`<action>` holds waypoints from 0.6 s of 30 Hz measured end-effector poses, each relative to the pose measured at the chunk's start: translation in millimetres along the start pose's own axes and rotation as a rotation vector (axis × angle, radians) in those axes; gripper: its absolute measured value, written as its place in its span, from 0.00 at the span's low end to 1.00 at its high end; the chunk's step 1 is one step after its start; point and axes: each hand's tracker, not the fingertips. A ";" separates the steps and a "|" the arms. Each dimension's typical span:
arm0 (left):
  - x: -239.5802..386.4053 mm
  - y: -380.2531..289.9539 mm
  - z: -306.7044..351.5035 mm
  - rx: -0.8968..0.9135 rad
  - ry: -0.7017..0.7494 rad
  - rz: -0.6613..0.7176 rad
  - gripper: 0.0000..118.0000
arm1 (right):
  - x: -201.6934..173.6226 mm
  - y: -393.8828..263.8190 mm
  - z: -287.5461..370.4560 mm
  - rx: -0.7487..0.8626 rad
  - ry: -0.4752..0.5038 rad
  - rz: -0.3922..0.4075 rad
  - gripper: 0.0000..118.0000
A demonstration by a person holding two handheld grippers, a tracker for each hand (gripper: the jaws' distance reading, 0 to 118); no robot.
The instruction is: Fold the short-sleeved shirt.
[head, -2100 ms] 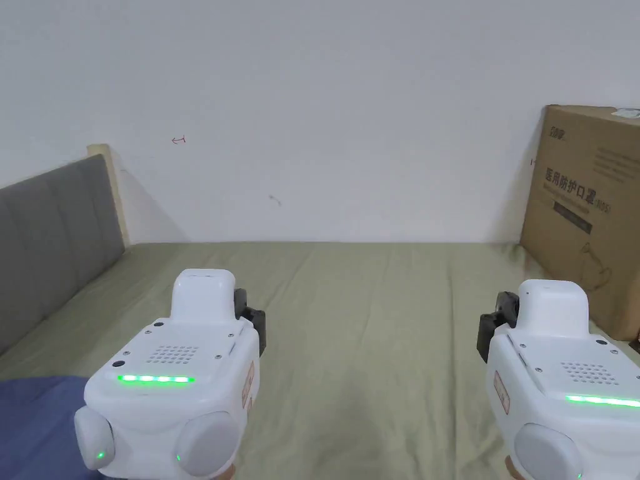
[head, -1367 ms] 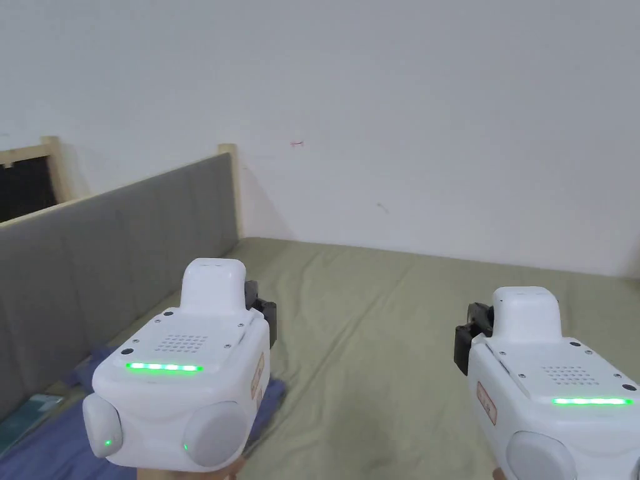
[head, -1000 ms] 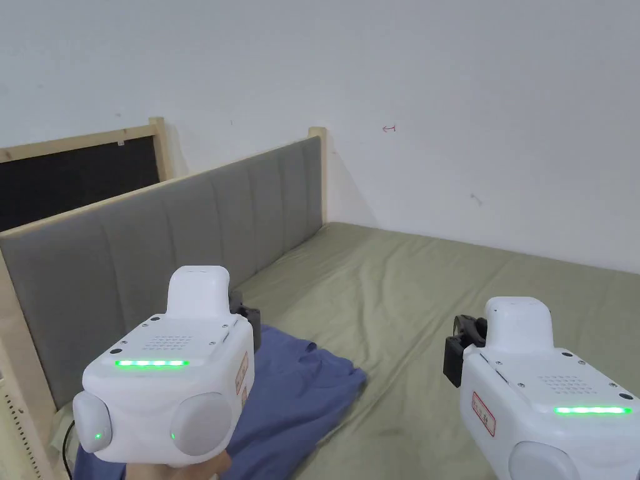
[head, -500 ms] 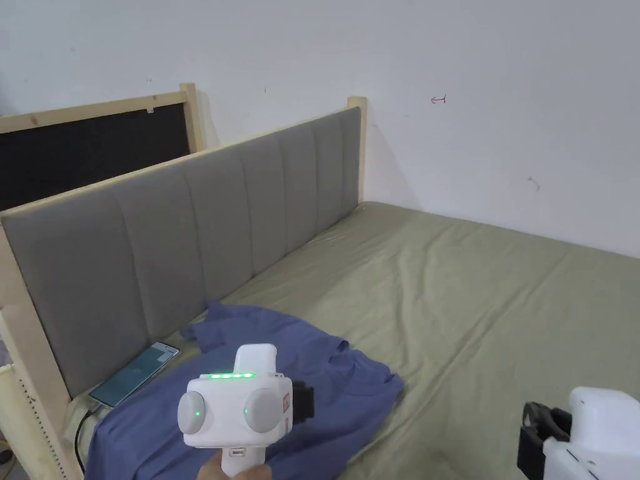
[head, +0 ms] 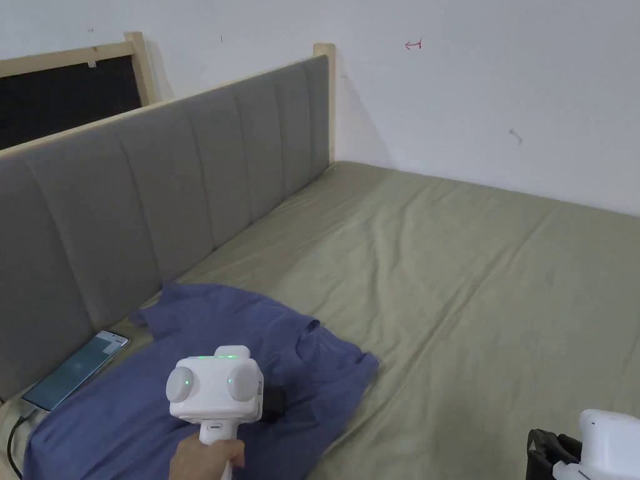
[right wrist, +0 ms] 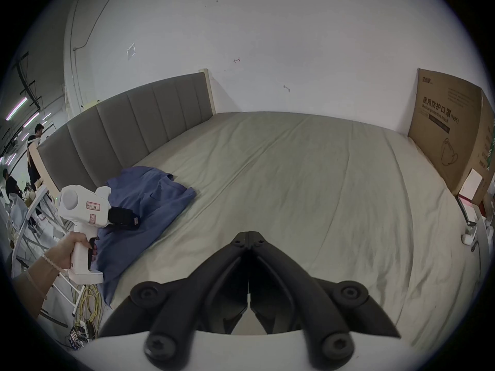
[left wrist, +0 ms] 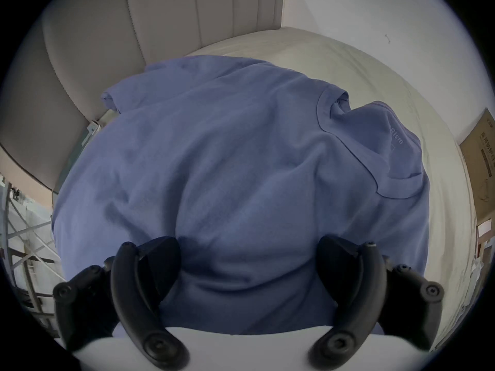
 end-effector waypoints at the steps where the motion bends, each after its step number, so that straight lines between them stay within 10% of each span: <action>1: 1.2 1.7 4.8 0.002 -0.001 0.004 0.71 | 1.0 -1.3 -1.1 -0.003 -0.002 -0.005 0.00; 4: 8.5 4.6 17.3 0.016 0.049 -0.045 0.02 | 2.6 -5.8 -3.5 -0.028 0.005 -0.046 0.00; 18: 28.3 27.1 99.6 0.091 -0.242 0.055 0.02 | 45.3 -8.1 43.5 0.022 -0.034 -0.173 0.00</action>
